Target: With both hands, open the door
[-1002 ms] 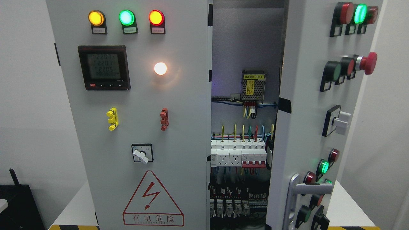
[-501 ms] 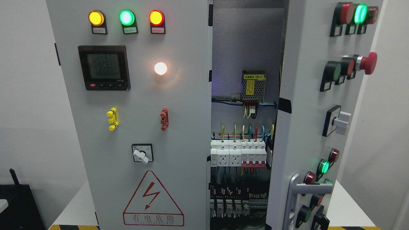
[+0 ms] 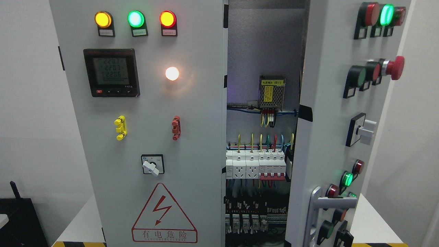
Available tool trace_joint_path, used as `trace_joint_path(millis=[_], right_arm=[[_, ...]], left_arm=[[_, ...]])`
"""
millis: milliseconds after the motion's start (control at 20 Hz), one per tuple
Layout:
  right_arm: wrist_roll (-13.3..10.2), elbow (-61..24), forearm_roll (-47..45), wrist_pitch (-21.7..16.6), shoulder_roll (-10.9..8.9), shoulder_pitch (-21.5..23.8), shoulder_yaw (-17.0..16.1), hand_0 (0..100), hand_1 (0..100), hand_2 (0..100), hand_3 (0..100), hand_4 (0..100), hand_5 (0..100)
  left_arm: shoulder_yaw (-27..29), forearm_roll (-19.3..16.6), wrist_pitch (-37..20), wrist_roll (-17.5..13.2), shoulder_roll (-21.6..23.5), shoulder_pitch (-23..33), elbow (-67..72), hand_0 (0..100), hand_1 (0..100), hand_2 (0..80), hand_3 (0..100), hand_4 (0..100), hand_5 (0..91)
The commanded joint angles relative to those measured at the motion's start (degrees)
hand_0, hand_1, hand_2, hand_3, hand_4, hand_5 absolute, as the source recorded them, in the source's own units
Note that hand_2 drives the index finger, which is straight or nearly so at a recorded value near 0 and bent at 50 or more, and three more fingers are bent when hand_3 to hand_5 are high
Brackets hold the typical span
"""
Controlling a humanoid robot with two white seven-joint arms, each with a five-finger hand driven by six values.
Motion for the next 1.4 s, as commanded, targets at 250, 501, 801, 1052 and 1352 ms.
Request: trace_joint_path(millis=[250,501,801,1052,1352], right_arm=[[0.02,0.0,0.0,-0.03,0.0,0.0,0.0,12,39,0,0,0,0],[0.02,0.0,0.0,-0.03,0.0,0.0,0.0,12,39,0,0,0,0],[0.02,0.0,0.0,-0.03,0.0,0.0,0.0,12,39,0,0,0,0],[0.02,0.0,0.0,-0.03,0.0,0.0,0.0,12,39,0,0,0,0],[0.02,0.0,0.0,-0.03,0.0,0.0,0.0,12,39,0,0,0,0]], left_arm=[[3.2,11.04,-0.47,-7.64,8.59,24.93,-48.32,12,39,0.0,0,0,0.0],[16.8,33.01,-9.93,-16.16,17.47,43.92,-70.15,12,39,0.0,0,0,0.0],[34.73,61.5,-30.0,-22.85,32.41,58.45,-79.31,12,39,0.0,0,0,0.0],[44.94,74.69,-29.83,-23.03,45.85,58.72,-79.58,12,39,0.0,0,0,0.0],[54.79,84.02,-22.64,-24.78,60.72,58.63,-80.11,12,39,0.0,0,0,0.0]])
